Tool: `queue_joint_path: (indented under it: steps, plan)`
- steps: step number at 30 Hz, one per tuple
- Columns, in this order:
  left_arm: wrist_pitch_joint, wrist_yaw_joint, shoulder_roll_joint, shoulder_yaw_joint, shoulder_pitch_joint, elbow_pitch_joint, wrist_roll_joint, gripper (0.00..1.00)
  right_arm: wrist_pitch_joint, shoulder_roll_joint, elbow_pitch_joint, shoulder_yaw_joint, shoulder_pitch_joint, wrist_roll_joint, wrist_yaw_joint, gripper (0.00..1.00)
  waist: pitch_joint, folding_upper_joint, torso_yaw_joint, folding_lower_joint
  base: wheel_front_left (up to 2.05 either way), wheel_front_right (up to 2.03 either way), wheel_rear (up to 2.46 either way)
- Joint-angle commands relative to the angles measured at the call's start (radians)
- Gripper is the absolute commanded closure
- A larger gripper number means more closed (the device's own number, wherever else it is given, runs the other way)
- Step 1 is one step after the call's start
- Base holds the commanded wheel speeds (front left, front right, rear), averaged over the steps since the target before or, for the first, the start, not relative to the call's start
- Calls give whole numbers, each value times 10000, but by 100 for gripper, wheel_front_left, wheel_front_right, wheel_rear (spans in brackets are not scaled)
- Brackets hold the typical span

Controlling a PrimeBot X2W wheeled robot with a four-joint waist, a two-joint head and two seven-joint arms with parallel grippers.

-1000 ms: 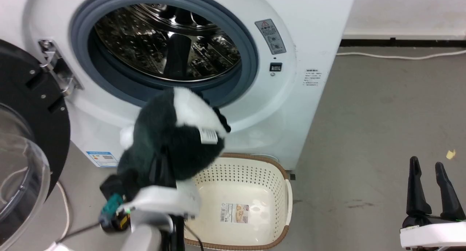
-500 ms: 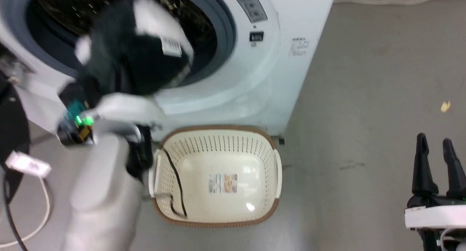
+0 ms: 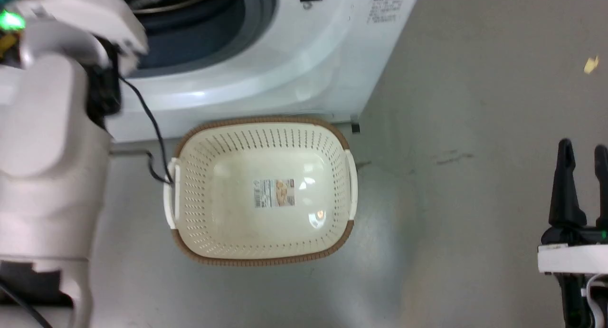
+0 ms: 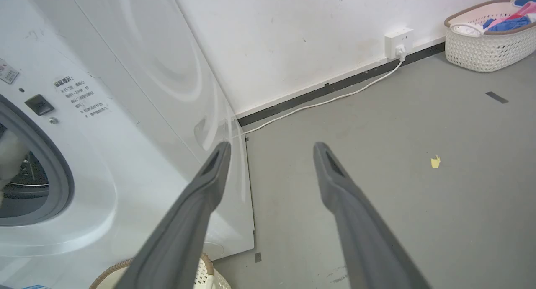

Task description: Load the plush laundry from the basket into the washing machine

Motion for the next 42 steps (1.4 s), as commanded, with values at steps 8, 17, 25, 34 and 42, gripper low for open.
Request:
queue_joint_path:
  steps: [8,17,25,34,42]
  plan:
    - [974,105,852,-344,-1940,-6,724,100,58,13,-452,-20,-524,-16,-7,0,1619,0,-541,-2,0,0,0]
    - [2450,-12,1618,-1039,-3588,-91,1632,100,35,13,-778,-141,-785,23,-7,0,2848,0,-935,-2,0,0,0]
    - [3122,13,1904,-1346,-4436,-100,2032,100,-59,13,-854,-130,-818,156,-7,0,3350,0,-1086,-2,0,0,0]
    - [3400,315,1678,-1214,-4480,-45,1734,0,-65,13,-832,-148,-873,105,-7,0,3433,0,-995,-2,0,0,0]
    - [3080,277,1377,-1205,-3956,152,1324,0,18,13,-942,-254,-930,-46,-7,0,3143,0,-683,-2,0,0,0]
